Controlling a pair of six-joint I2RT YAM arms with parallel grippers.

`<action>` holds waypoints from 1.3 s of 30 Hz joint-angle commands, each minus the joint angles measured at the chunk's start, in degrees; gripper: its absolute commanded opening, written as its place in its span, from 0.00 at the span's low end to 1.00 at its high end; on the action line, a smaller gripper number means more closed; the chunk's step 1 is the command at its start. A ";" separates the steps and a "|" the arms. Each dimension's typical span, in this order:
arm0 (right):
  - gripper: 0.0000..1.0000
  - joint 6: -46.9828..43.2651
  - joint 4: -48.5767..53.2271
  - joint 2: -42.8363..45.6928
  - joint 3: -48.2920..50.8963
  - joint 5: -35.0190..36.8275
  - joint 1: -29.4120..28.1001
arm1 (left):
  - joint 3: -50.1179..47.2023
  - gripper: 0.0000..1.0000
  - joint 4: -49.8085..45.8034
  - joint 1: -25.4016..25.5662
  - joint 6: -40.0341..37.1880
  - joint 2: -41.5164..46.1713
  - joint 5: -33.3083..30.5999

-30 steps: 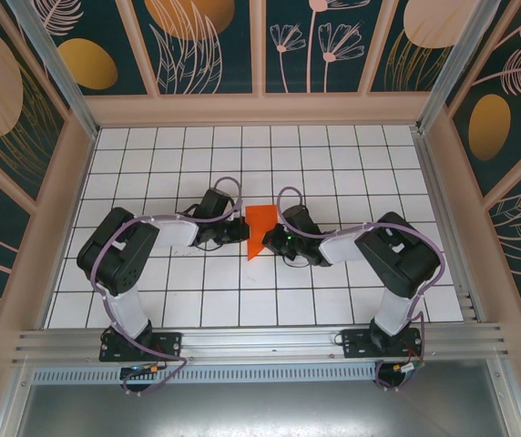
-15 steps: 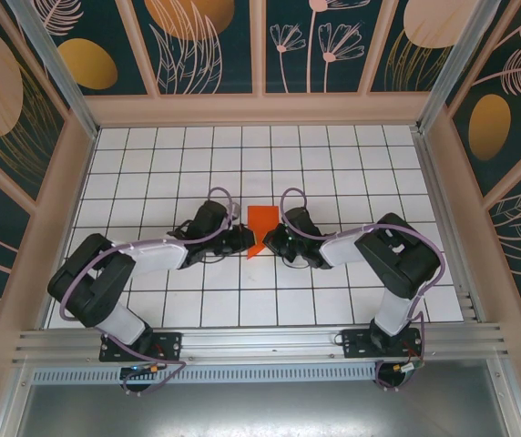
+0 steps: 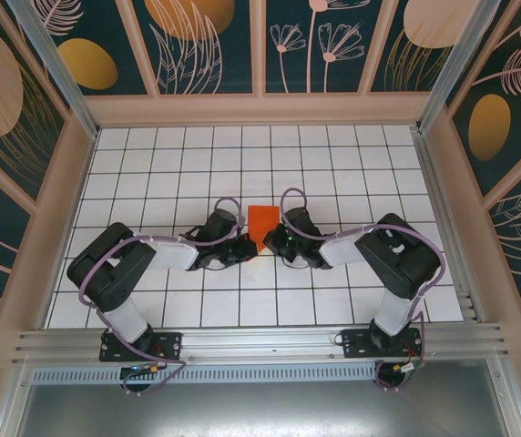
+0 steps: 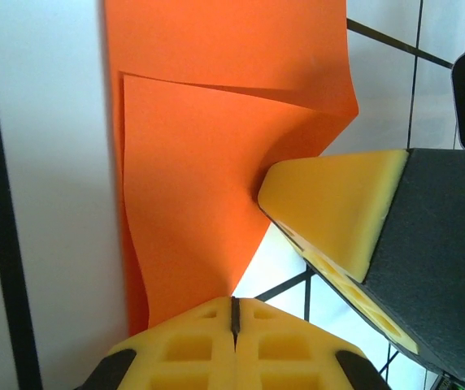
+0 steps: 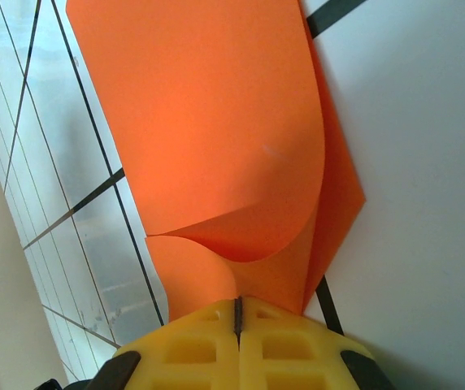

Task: Fold a paper plane with a square sheet of paper (pick it up from the middle)
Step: Third fold the triangle at the center of the table.

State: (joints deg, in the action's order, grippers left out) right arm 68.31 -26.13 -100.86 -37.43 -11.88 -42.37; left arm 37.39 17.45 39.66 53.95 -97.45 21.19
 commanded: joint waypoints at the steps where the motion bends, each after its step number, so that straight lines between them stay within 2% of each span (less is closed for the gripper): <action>1: 0.00 0.24 6.45 0.02 1.81 1.94 -0.26 | 0.39 0.05 0.54 0.07 0.76 -0.36 -1.77; 9: 0.00 0.33 6.41 -0.01 2.19 2.21 -0.24 | 2.71 0.05 0.43 0.07 0.97 2.13 -1.65; 12: 0.00 0.42 6.18 -0.22 2.27 2.04 -0.21 | 4.02 0.05 -1.68 0.07 -0.05 0.51 -2.29; 24: 0.00 0.24 6.79 -0.20 2.19 1.95 -0.33 | 2.28 0.05 -1.06 0.13 0.07 -2.92 0.73; 34: 0.00 0.50 6.88 -0.30 2.36 2.04 -0.33 | 0.60 0.05 -3.69 0.11 -1.15 -1.56 -0.81; 39: 0.00 0.46 7.01 -0.30 2.38 2.03 -0.35 | -0.38 0.06 2.43 0.11 -0.80 0.96 4.90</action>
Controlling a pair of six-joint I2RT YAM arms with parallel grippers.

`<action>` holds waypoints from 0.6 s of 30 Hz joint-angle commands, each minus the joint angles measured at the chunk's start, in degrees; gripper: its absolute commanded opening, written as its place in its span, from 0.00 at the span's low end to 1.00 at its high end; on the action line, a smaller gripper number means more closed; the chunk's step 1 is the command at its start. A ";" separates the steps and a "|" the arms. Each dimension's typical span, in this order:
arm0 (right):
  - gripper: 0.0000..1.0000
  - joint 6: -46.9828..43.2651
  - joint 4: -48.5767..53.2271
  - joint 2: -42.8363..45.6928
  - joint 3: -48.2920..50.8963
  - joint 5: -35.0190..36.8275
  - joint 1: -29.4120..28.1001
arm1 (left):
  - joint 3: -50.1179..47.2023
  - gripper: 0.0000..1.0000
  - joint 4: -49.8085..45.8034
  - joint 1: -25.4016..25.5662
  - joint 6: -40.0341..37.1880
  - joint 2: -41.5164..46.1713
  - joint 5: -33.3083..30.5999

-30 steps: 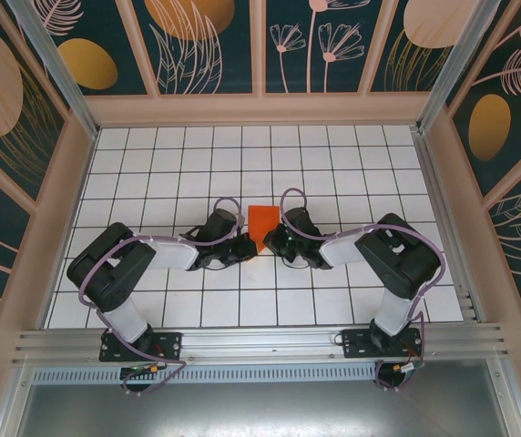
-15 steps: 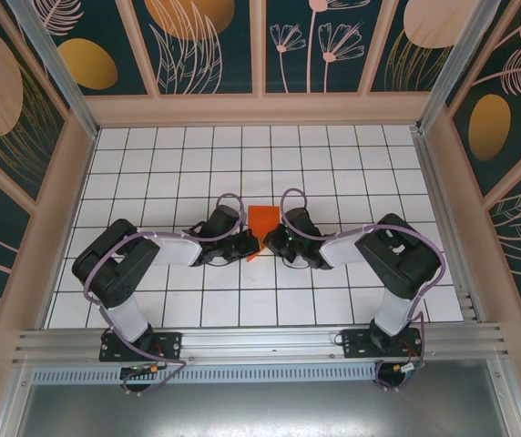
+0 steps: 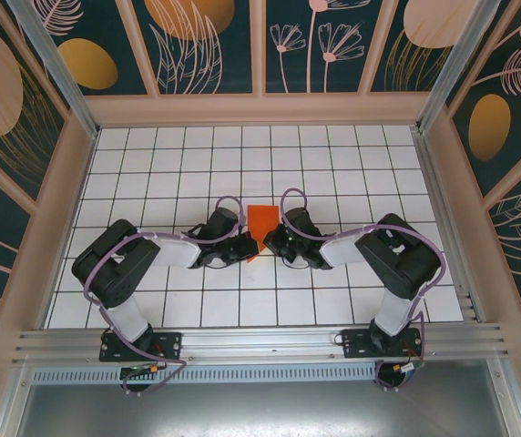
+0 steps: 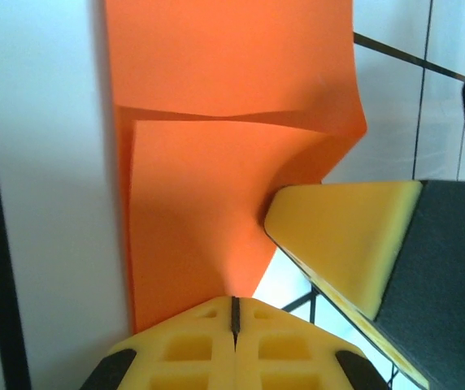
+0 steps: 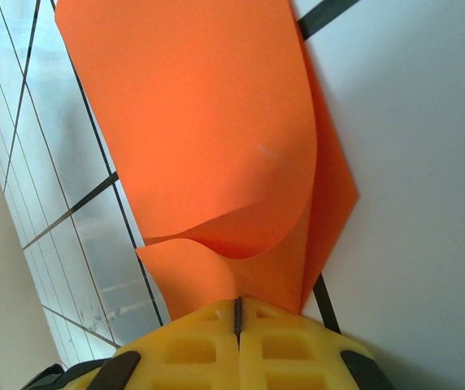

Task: Fold a paper plane with a square sheet of paper (pick it up from the middle)
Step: Third fold the triangle at the center of the table.

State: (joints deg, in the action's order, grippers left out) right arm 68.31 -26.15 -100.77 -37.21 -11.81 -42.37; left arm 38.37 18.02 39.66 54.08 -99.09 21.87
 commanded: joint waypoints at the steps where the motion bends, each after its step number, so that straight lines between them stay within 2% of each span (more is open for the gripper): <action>1: 0.00 0.50 7.08 -0.32 2.16 2.01 -0.33 | -1.37 0.06 2.03 0.11 -0.83 3.08 4.34; 18: 0.00 0.61 7.08 -0.74 2.31 2.06 -0.37 | -5.25 0.07 -1.41 0.10 -1.24 2.08 3.20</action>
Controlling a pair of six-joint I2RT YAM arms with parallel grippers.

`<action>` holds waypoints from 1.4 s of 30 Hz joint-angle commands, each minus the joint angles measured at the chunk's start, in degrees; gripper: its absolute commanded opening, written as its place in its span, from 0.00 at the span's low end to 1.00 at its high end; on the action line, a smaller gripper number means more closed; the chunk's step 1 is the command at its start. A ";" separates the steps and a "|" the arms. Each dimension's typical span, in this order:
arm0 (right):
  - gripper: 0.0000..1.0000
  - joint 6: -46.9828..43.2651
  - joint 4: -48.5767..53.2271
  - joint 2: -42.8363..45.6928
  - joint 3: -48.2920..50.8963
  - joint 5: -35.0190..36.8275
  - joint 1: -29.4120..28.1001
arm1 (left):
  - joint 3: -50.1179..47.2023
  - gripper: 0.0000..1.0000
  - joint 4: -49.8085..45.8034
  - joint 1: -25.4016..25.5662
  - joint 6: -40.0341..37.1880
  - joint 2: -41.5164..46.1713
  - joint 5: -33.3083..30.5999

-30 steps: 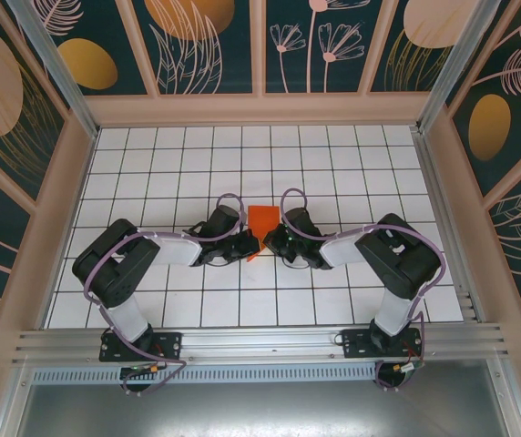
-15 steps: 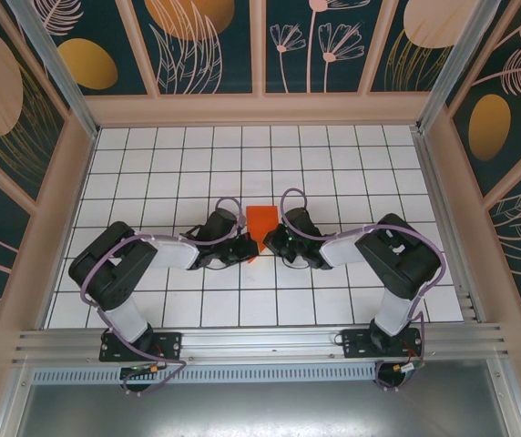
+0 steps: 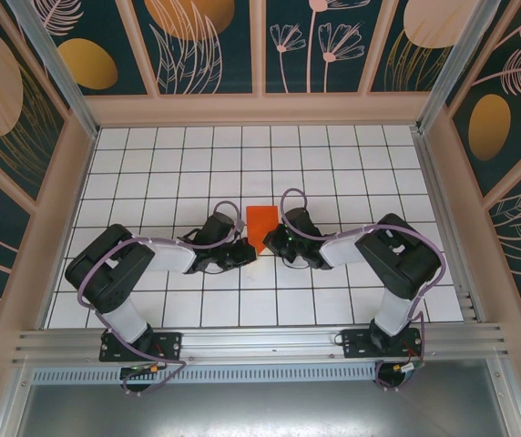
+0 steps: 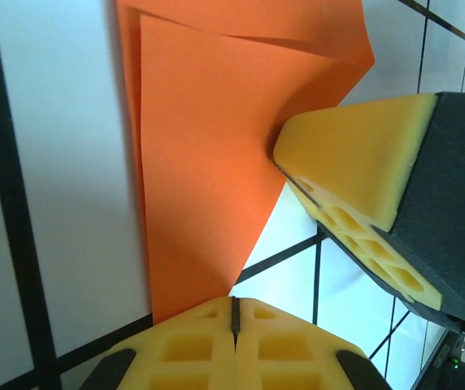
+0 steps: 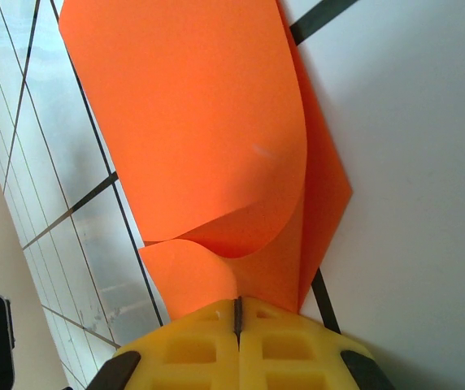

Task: Fold a paper plane with a square sheet of paper (pick it up from the middle)
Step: Third fold the triangle at the center of the table.

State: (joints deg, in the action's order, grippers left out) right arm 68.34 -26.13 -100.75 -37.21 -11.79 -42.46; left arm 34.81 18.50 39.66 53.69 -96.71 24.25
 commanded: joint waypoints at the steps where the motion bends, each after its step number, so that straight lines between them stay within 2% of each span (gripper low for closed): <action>1: 0.00 0.57 7.06 -0.76 2.36 2.06 -0.42 | -2.01 0.07 -2.49 0.13 -0.87 -0.24 0.58; 8: 0.00 0.70 7.14 -0.59 2.69 2.21 -0.43 | -3.70 0.07 -6.85 0.11 -1.12 0.69 -1.06; 15: 0.00 2.61 5.50 0.69 4.28 1.56 -1.17 | -5.50 0.07 -1.72 0.17 -0.06 9.37 -1.09; 19: 0.00 4.86 4.91 2.15 4.79 2.24 -2.91 | -4.10 0.07 0.42 0.11 1.38 11.79 -4.16; 22: 0.00 5.49 4.71 2.35 4.36 2.47 -3.64 | -3.18 0.07 1.29 0.08 2.04 10.14 -5.11; 33: 0.00 4.07 5.45 1.64 2.55 1.87 -3.76 | -1.84 0.05 1.46 0.40 2.21 1.94 -1.23; 37: 0.00 0.42 6.41 2.68 1.26 2.08 -3.67 | -2.11 0.03 -1.81 0.42 1.06 1.61 -2.07; 42: 0.00 -9.12 7.38 5.75 -0.72 2.63 -3.45 | -0.97 0.01 -9.50 0.51 -1.91 1.08 -6.76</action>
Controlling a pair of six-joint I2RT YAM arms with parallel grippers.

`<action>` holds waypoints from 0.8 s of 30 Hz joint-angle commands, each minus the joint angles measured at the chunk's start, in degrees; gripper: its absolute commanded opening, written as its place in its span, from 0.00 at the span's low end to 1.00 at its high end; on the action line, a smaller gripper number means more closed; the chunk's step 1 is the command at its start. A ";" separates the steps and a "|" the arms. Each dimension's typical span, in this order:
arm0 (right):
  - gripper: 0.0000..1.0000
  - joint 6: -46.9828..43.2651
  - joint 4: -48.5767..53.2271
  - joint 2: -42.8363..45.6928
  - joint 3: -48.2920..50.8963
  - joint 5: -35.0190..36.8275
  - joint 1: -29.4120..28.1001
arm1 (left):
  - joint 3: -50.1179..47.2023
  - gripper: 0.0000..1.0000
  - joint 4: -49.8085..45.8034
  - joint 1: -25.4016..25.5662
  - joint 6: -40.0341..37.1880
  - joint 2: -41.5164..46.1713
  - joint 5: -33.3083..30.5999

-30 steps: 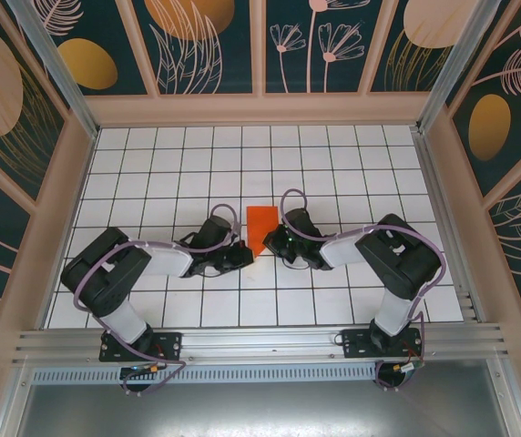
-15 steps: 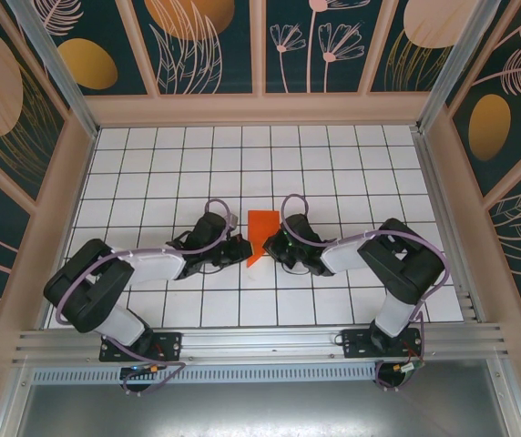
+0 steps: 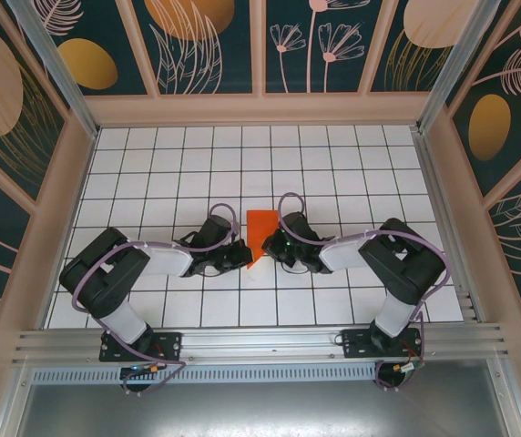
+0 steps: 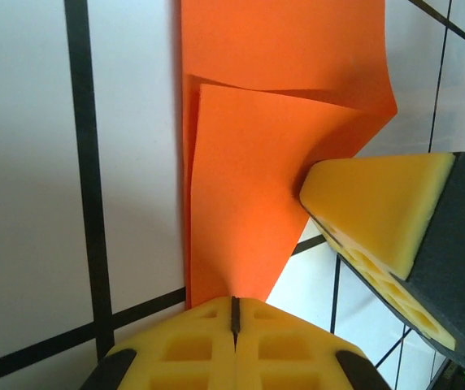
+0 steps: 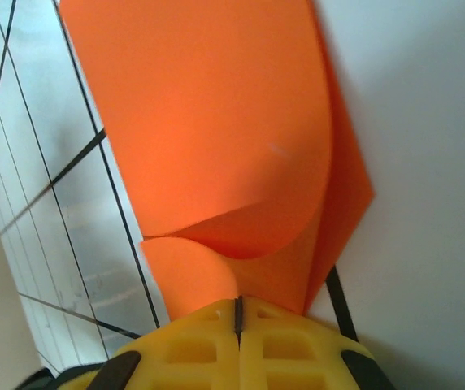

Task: Fold a paper plane with a square sheet of paper (pick it up from the middle)
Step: Third fold the triangle at the center of the table.

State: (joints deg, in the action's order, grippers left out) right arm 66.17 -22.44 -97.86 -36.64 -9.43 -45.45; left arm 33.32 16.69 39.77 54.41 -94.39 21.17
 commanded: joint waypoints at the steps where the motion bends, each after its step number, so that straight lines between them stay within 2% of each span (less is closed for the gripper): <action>1: 0.00 -9.13 3.55 3.70 -1.44 0.00 -0.27 | 0.67 0.01 -8.44 0.40 -3.07 -1.19 -4.25; 8: 0.00 -17.34 6.22 2.00 -5.21 -4.78 -0.27 | 1.38 0.00 -10.63 0.33 -4.78 -1.41 -6.03; 24: 0.00 -19.84 8.07 -4.61 -6.36 -6.86 2.48 | 0.52 0.00 -13.27 0.40 -5.48 -1.73 -7.52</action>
State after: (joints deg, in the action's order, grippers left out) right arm 48.71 -16.03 -100.92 -42.37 -16.47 -43.97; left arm 35.27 12.40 40.36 50.61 -94.39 19.09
